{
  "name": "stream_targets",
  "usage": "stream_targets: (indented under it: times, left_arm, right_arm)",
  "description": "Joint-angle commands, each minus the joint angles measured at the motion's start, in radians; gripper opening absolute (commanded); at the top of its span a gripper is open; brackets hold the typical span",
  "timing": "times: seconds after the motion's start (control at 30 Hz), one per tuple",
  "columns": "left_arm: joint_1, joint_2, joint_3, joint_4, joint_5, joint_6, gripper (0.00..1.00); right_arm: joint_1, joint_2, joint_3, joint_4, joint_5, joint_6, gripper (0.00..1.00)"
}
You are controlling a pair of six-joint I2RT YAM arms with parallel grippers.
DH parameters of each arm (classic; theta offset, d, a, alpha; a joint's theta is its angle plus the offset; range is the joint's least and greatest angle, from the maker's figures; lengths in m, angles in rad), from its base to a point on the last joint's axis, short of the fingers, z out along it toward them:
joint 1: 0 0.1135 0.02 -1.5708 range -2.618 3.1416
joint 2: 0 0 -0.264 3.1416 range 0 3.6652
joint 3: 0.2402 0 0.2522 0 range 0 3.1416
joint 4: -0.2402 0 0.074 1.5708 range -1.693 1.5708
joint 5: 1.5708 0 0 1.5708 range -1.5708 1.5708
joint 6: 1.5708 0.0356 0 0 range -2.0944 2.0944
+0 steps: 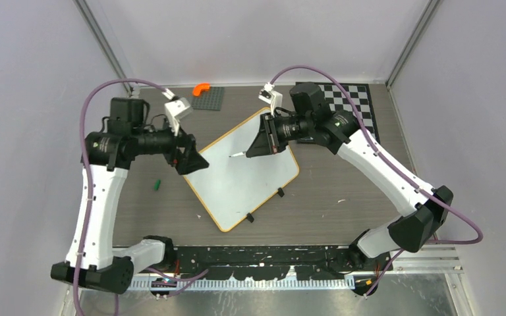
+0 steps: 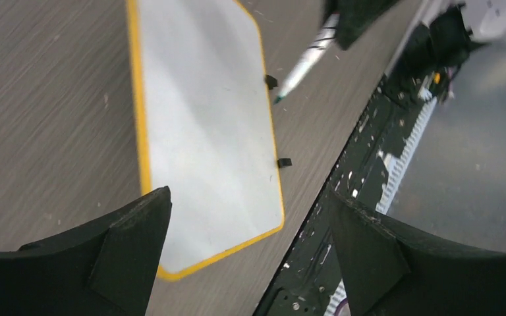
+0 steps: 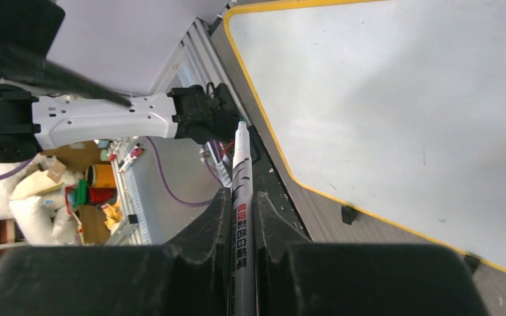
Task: Write a sentence on the whiteboard
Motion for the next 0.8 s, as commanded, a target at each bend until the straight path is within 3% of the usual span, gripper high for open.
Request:
stream_targets:
  times: [0.0,0.13,0.27,0.47,0.57,0.77]
  left_arm:
    - [0.146,-0.035,-0.055,0.081,0.022,-0.219,0.89]
    - [0.276,-0.014,-0.102,0.079,0.015,-0.251,0.87]
    - [0.287,0.059,-0.118,0.017,0.049,-0.173,0.83]
    - [0.284,0.158,-0.128,0.037,0.117,-0.129,0.74]
    - [0.27,0.212,-0.114,0.042,0.146,-0.117,0.65]
    - [0.15,0.299,-0.078,0.024,0.129,-0.075,0.48]
  right_arm:
    - [0.007,-0.013,0.098,-0.14,0.073,-0.178,0.0]
    - [0.007,-0.021,0.103,-0.217,0.116,-0.269,0.0]
    - [0.008,-0.063,0.056,-0.209,0.115,-0.293,0.0]
    - [0.014,-0.096,0.02,-0.204,0.101,-0.3,0.0]
    - [0.016,-0.112,0.007,-0.207,0.088,-0.312,0.0]
    - [0.02,-0.116,0.01,-0.225,0.08,-0.326,0.0]
